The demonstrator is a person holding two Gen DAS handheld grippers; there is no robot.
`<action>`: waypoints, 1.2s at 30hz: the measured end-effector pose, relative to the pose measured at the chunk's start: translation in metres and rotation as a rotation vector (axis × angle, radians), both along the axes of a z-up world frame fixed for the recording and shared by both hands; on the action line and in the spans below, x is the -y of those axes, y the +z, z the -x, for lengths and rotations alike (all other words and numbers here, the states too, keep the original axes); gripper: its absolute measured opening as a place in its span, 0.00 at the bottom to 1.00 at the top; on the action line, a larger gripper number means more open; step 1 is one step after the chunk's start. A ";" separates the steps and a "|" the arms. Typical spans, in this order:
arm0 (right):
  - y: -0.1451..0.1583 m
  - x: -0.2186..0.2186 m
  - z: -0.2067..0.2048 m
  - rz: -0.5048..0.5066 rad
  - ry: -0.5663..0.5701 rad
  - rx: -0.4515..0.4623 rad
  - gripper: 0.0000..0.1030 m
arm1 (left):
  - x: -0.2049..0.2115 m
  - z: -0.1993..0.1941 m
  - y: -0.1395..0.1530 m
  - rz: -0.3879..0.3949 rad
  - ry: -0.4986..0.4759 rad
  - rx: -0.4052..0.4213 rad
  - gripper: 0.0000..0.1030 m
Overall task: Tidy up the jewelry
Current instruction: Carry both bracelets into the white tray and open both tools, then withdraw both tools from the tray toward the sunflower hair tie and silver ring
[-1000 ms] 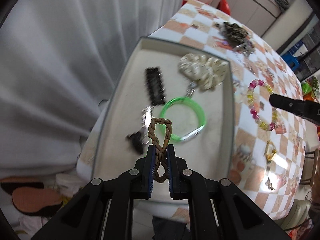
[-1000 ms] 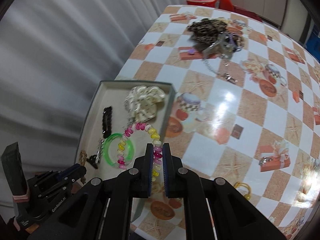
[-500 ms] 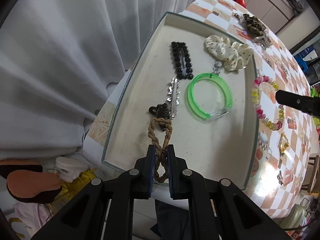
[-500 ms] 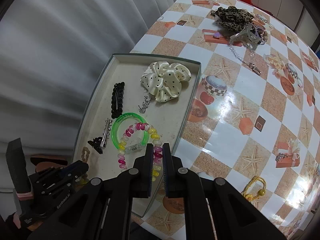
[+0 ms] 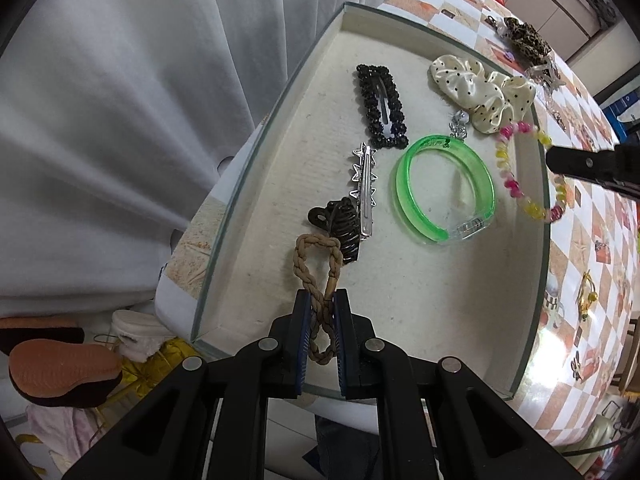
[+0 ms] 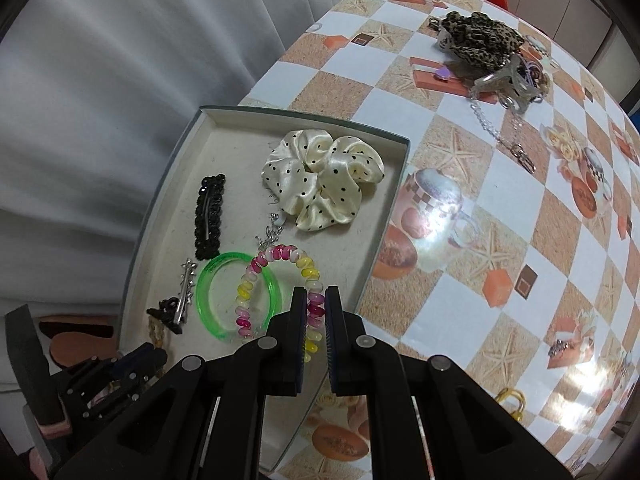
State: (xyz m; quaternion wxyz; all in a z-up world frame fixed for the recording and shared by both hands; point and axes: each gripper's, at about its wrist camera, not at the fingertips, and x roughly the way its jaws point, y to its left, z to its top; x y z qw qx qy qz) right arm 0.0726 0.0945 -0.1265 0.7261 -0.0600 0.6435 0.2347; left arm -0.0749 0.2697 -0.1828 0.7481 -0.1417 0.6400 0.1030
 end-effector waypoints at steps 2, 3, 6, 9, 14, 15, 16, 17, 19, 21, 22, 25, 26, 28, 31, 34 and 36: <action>-0.003 -0.003 -0.003 0.008 0.003 0.001 0.09 | 0.000 0.000 -0.003 -0.004 0.001 -0.006 0.16; -0.005 -0.005 -0.006 0.013 0.002 0.001 0.09 | 0.000 -0.001 -0.005 -0.003 0.002 -0.009 0.16; -0.011 -0.008 -0.012 0.031 -0.002 0.001 0.09 | 0.000 -0.002 -0.009 -0.007 0.003 -0.016 0.16; -0.020 -0.013 -0.019 0.052 -0.006 -0.008 0.09 | 0.000 -0.003 -0.011 -0.015 0.002 -0.019 0.16; -0.032 -0.020 -0.023 0.078 0.004 -0.026 0.09 | 0.002 -0.002 -0.012 -0.023 -0.003 -0.026 0.16; -0.036 -0.023 -0.023 0.083 0.009 -0.036 0.09 | 0.002 -0.003 -0.013 -0.024 -0.003 -0.029 0.16; -0.038 -0.024 -0.022 0.088 0.014 -0.041 0.09 | 0.003 -0.003 -0.013 -0.025 -0.003 -0.032 0.16; -0.041 -0.026 -0.022 0.093 0.020 -0.047 0.09 | 0.003 -0.004 -0.013 -0.027 -0.004 -0.034 0.16; -0.045 -0.029 -0.021 0.104 0.028 -0.055 0.09 | 0.004 -0.004 -0.014 -0.031 -0.007 -0.038 0.16; -0.051 -0.030 -0.021 0.113 0.035 -0.062 0.10 | 0.005 -0.005 -0.014 -0.036 -0.012 -0.040 0.16; -0.054 -0.030 -0.022 0.117 0.036 -0.071 0.10 | 0.006 -0.006 -0.014 -0.039 -0.014 -0.041 0.16; -0.057 -0.030 -0.017 0.120 0.040 -0.074 0.11 | 0.009 -0.007 -0.014 -0.045 -0.020 -0.049 0.16; -0.056 -0.031 -0.017 0.119 0.044 -0.076 0.13 | 0.010 -0.008 -0.013 -0.048 -0.020 -0.052 0.16; -0.056 -0.031 -0.018 0.112 0.047 -0.083 0.22 | 0.012 -0.008 -0.013 -0.053 -0.022 -0.060 0.16; -0.051 -0.034 -0.012 0.080 0.042 -0.073 0.39 | 0.014 -0.009 -0.010 -0.062 -0.024 -0.065 0.17; -0.039 -0.036 -0.011 0.045 0.042 -0.059 0.46 | 0.016 -0.010 -0.005 -0.076 -0.029 -0.065 0.17; -0.029 -0.036 -0.010 0.020 0.039 -0.046 0.53 | 0.016 -0.009 -0.001 -0.082 -0.031 -0.064 0.17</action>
